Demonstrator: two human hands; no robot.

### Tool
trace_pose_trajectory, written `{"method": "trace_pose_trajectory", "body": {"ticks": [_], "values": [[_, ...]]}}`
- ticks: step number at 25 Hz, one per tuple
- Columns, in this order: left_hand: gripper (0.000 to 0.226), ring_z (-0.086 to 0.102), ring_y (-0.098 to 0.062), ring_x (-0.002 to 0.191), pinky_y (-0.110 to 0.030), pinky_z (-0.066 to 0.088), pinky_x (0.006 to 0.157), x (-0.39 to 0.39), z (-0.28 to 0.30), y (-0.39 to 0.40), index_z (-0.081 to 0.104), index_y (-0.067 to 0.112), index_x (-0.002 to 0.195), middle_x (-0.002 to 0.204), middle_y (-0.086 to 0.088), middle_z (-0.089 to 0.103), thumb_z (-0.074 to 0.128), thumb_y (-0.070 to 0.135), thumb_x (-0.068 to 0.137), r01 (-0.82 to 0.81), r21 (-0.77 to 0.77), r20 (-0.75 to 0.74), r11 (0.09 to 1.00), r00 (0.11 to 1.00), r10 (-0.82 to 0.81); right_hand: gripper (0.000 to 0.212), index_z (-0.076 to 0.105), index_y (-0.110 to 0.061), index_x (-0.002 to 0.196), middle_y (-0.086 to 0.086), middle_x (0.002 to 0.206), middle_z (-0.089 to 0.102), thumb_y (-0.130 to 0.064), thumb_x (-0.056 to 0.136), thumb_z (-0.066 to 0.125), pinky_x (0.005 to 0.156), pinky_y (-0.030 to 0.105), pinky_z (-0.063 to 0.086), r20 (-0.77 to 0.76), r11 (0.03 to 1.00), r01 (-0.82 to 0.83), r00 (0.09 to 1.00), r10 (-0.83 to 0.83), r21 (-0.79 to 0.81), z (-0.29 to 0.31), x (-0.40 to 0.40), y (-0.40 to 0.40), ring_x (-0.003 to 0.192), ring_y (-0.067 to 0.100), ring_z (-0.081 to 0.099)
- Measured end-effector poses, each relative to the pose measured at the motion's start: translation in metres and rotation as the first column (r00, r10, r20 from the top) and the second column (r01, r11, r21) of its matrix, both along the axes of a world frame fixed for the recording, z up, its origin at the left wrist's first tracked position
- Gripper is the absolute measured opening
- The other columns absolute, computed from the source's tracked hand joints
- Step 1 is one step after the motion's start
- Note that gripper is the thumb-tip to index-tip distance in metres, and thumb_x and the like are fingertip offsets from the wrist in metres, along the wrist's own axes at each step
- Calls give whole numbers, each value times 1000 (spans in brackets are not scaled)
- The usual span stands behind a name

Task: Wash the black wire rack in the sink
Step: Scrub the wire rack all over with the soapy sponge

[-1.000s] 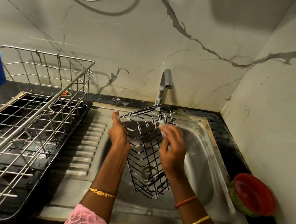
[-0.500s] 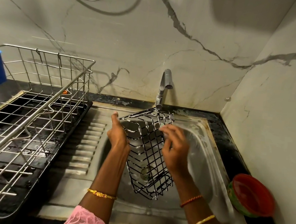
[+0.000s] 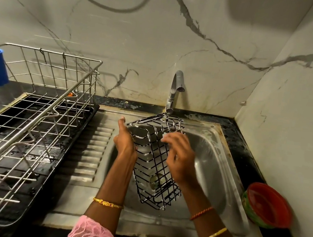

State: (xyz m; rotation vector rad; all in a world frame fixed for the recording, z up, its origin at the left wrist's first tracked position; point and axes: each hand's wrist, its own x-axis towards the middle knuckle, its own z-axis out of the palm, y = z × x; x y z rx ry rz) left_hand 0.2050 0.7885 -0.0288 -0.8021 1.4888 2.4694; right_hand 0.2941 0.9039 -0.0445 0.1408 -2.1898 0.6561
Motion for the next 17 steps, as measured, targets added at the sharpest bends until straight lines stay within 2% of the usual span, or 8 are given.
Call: {"method": "trace_pose_trajectory", "body": {"ticks": [1, 2, 4, 6, 9, 10, 14, 17], "values": [[49, 54, -15, 59, -16, 40, 38, 2, 2, 0, 53, 10, 111, 81, -5, 60, 51, 53, 89, -21, 0, 11, 1000, 1000, 21, 33, 64, -4, 100, 11, 104, 62, 9, 80, 41, 96, 25, 46, -2, 998, -49, 999, 49, 32, -3, 4, -15, 105, 19, 54], [54, 55, -16, 59, -18, 40, 40, 2, 3, -1, 54, 6, 112, 79, -5, 59, 52, 54, 88, -29, 12, 18, 1000, 999, 28, 33, 64, -4, 100, 10, 103, 63, 10, 79, 42, 97, 24, 44, -2, 994, -97, 995, 97, 58, -5, 7, -26, 106, 18, 53], [50, 60, -18, 64, -25, 44, 51, 3, 2, -2, 56, 7, 107, 77, -4, 60, 52, 54, 88, -22, 15, 19, 1000, 1000, 22, 33, 64, -5, 101, 10, 102, 63, 9, 79, 43, 98, 22, 42, 5, 988, -138, 990, 138, 71, -6, 7, -28, 106, 17, 52], [27, 58, -15, 66, -31, 49, 57, 8, 6, -2, 54, 23, 92, 74, -1, 57, 49, 49, 93, -8, -4, -7, 1000, 1000, 8, 32, 63, -5, 102, 10, 103, 64, 7, 82, 41, 97, 22, 44, 11, 997, -76, 997, 76, 31, -4, 1, -11, 105, 18, 54], [33, 64, -21, 69, -44, 57, 79, 9, 9, -2, 56, 19, 80, 75, -5, 65, 51, 49, 92, 7, 27, -11, 1000, 1000, -7, 27, 64, -3, 101, 12, 102, 64, 8, 82, 48, 93, 20, 48, 7, 997, 38, 999, -38, -64, 1, -7, 17, 99, 23, 61], [36, 65, -23, 70, -45, 56, 81, 8, 7, -1, 59, 16, 83, 77, -7, 67, 53, 51, 90, 8, 25, -5, 1000, 1000, -8, 26, 64, -2, 100, 12, 102, 64, 8, 82, 50, 93, 19, 48, 3, 996, 47, 999, -47, -72, 1, -8, 18, 99, 23, 61], [61, 66, -26, 81, -38, 51, 71, 8, 3, 5, 65, 7, 109, 101, -12, 70, 52, 60, 83, -20, -36, 32, 999, 999, 22, 29, 64, -4, 99, 10, 101, 63, 9, 80, 46, 92, 21, 46, -27, 998, -45, 999, 44, -48, -2, 6, -22, 102, 16, 55], [65, 65, -27, 83, -37, 51, 74, 9, 3, 3, 67, 5, 109, 106, -15, 69, 53, 61, 79, -26, -27, 34, 999, 999, 26, 31, 64, -2, 98, 11, 101, 62, 12, 78, 47, 94, 19, 43, -26, 988, -152, 988, 152, -12, -6, 16, -44, 103, 15, 53]]}}
